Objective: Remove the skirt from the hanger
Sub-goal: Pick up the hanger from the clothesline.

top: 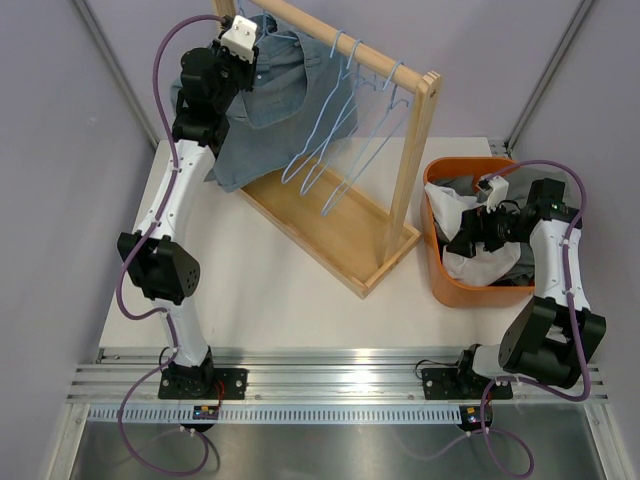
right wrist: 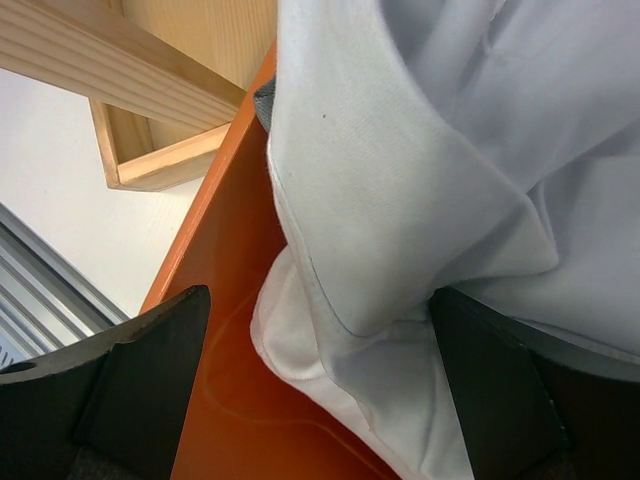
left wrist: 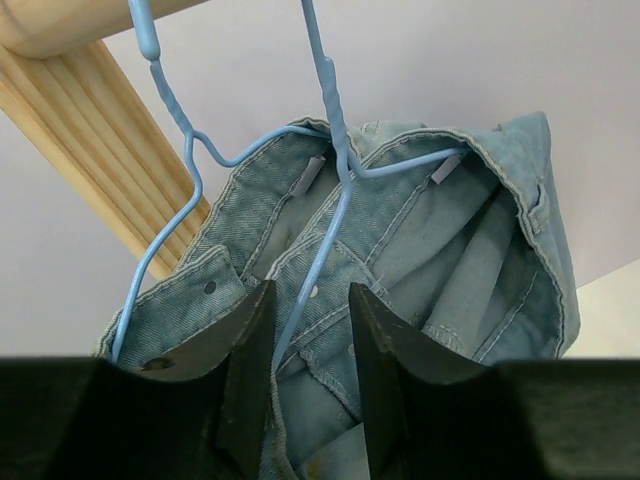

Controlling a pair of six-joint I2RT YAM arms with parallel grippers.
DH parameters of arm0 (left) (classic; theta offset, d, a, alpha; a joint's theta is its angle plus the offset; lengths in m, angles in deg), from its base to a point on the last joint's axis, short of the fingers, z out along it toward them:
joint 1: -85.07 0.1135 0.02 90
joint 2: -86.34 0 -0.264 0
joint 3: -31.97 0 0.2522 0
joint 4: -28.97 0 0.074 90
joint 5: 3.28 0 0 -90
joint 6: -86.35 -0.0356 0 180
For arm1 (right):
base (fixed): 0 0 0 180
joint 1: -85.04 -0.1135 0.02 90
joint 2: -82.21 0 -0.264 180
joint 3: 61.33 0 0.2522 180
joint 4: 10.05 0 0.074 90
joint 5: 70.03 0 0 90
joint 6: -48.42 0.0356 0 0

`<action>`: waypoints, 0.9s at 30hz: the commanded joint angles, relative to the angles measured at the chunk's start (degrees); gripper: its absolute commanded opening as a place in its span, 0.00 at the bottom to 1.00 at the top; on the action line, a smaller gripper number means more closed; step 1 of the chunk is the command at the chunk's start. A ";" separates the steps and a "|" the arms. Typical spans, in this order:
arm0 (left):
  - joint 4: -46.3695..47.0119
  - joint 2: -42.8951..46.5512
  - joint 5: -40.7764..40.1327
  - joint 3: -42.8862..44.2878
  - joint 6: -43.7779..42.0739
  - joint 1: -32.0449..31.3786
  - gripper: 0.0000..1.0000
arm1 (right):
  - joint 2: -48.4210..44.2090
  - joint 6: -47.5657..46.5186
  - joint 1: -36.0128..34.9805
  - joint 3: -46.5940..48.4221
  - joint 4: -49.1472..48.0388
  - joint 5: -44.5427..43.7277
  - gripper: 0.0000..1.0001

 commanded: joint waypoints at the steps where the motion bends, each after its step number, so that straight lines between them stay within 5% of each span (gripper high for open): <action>1: 1.10 -0.04 0.77 0.06 -1.44 -0.07 0.33 | -1.68 1.29 0.23 -0.36 0.79 3.04 0.99; 10: 1.36 -0.22 6.48 0.76 0.75 -0.16 0.14 | -2.83 1.64 0.40 -0.45 1.14 3.48 0.99; 13: 1.97 0.39 9.03 0.76 1.89 -0.07 0.19 | -2.65 1.99 0.40 -0.45 1.06 3.91 0.99; 18: 1.98 1.36 11.76 -0.55 1.64 -0.16 0.42 | -2.48 2.26 0.49 -0.28 1.06 4.36 0.99; 27: 1.45 0.75 13.25 -1.61 1.72 0.36 0.43 | -2.83 2.26 0.84 -0.63 1.06 4.62 0.99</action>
